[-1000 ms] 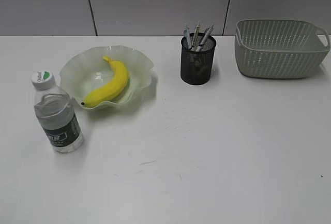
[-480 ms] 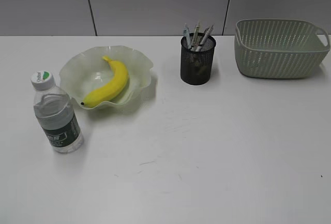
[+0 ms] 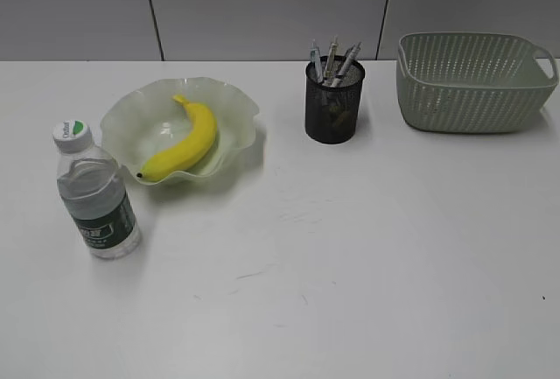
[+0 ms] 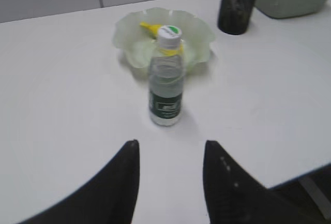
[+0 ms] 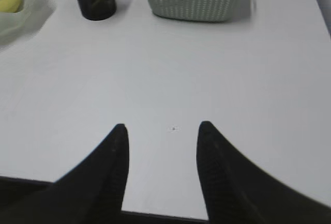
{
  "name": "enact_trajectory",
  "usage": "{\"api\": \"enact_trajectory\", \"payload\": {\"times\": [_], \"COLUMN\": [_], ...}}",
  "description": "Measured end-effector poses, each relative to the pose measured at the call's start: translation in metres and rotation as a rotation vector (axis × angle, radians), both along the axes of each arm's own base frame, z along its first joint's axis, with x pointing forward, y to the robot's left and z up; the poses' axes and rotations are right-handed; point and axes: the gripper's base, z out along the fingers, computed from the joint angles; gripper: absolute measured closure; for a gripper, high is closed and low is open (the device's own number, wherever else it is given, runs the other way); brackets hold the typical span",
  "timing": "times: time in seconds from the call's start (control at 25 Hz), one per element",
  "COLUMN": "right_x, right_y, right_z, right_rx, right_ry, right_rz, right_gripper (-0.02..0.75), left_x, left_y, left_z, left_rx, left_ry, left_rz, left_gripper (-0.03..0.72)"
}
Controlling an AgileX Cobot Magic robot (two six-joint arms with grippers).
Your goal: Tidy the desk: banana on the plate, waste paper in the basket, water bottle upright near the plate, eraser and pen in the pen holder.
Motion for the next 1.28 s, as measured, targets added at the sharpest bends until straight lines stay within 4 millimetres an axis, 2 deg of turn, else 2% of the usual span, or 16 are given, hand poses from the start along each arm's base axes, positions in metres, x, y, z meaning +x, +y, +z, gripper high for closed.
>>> {"api": "enact_trajectory", "payload": {"times": [0.12,0.24,1.28], "right_x": [-0.0006,-0.0011,-0.0012], "right_y": [0.0006,0.001,0.0012], "right_z": [0.0,0.0,0.0001], "right_rx": [0.0,0.0,-0.002], "right_ry": [0.0,0.0,-0.001], "right_rz": [-0.106,-0.187,-0.212], "right_gripper": [0.386,0.386,0.386], "left_x": [-0.0021,-0.0031,-0.0032], "left_y": [-0.0011,-0.0018,-0.0018], "left_z": [0.0,-0.0001,-0.0001], "left_rx": [0.0,0.0,0.0], "left_ry": [0.0,0.001,0.001], "left_rz": [0.164,0.254,0.261], "left_gripper": [0.379,0.379,0.379]}}
